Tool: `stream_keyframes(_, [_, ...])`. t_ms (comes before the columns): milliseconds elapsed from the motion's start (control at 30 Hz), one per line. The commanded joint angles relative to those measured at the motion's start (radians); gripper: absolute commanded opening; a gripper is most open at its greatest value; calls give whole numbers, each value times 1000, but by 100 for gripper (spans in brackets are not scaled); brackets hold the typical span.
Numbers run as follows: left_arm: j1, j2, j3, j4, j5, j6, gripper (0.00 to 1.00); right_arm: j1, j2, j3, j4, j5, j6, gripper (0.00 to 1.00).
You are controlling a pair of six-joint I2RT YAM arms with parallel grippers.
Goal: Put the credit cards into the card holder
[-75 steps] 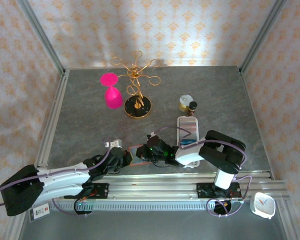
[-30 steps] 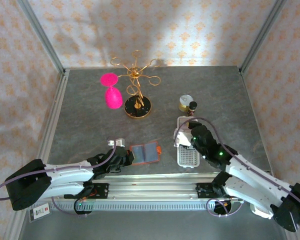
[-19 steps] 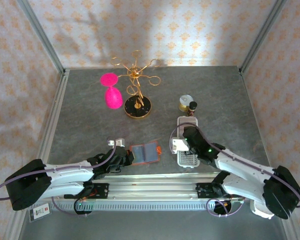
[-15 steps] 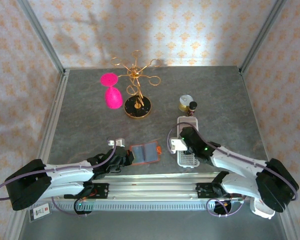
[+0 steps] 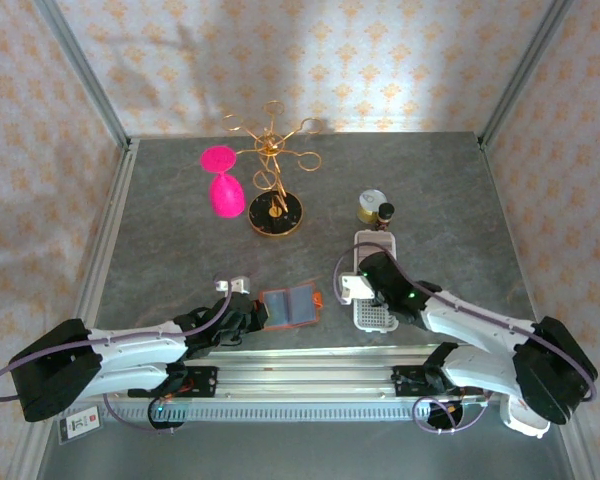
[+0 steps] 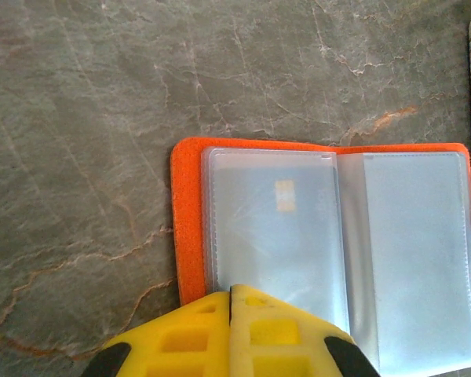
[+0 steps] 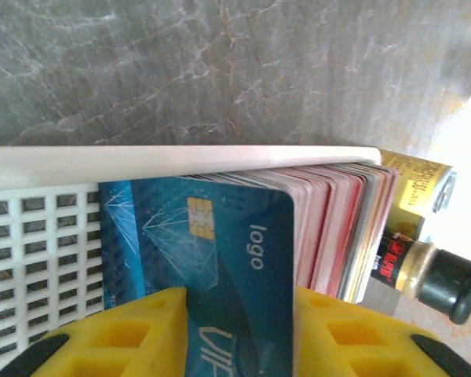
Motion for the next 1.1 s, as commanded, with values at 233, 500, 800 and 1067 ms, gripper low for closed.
stream_keyframes(233, [-4, 23, -1, -74, -28, 12, 0, -7, -62, -32, 23, 5, 15, 21])
stream_keyframes(500, [-4, 17, 2, -77, -26, 14, 0, -7, -84, -20, -7, 30, 18, 17])
stream_keyframes(800, [-5, 20, 8, -83, -31, 21, 0, -5, -133, 24, -134, 9, 59, 3])
stream_keyframes(1067, [-4, 46, 20, -79, -27, 25, 0, 54, -165, 176, -435, -202, 209, 0])
